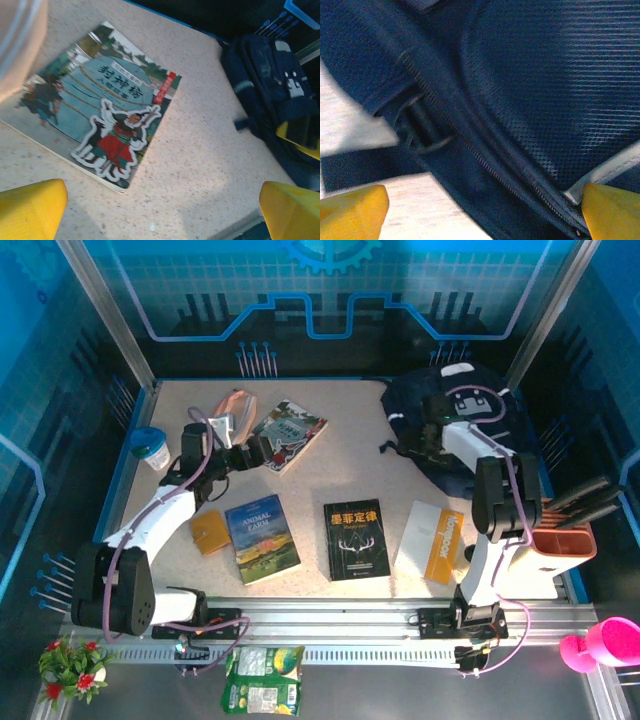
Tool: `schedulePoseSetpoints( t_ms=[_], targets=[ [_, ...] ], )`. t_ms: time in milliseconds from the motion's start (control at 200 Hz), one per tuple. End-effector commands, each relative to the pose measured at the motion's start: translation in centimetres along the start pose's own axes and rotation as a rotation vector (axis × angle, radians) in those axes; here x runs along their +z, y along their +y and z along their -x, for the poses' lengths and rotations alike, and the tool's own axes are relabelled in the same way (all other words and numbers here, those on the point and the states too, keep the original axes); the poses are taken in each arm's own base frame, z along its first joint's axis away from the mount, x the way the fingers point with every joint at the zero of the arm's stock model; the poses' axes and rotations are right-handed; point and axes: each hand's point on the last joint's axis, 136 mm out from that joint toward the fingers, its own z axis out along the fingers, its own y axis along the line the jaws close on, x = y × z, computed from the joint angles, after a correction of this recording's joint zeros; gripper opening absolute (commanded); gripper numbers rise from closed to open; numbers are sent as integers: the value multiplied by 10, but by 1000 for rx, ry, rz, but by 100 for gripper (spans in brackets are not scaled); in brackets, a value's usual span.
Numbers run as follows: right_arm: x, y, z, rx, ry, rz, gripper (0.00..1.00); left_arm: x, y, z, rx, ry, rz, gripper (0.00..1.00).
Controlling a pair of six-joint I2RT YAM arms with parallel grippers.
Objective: Pack the student bag
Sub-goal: Rotate the student bag at the top-right of the table.
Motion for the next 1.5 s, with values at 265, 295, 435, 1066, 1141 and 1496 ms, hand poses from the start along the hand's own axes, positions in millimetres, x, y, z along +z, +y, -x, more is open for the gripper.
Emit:
schedulePoseSetpoints(
  t_ms=[265, 295, 435, 1066, 1141, 1496],
  targets=[
    [-66, 93, 12, -81, -94, 315, 95, 43, -61, -30, -182, 148, -101, 99],
    [-74, 84, 15, -83, -120, 287, 95, 47, -66, -33, -201, 160, -104, 99],
    [-95, 25, 13, -62, -181, 126, 96, 71, -93, -51, -280, 234, -127, 98],
    [-27, -27, -67, 69, 58, 43, 93, 155, -153, -125, -366, 476, -88, 79],
    [-24, -3, -77, 62, 82, 115, 91, 154, -147, -126, -364, 474, -69, 79],
    [-67, 70, -53, -3, -20, 402, 88, 159, -138, -129, -399, 497, -51, 75]
  ],
)
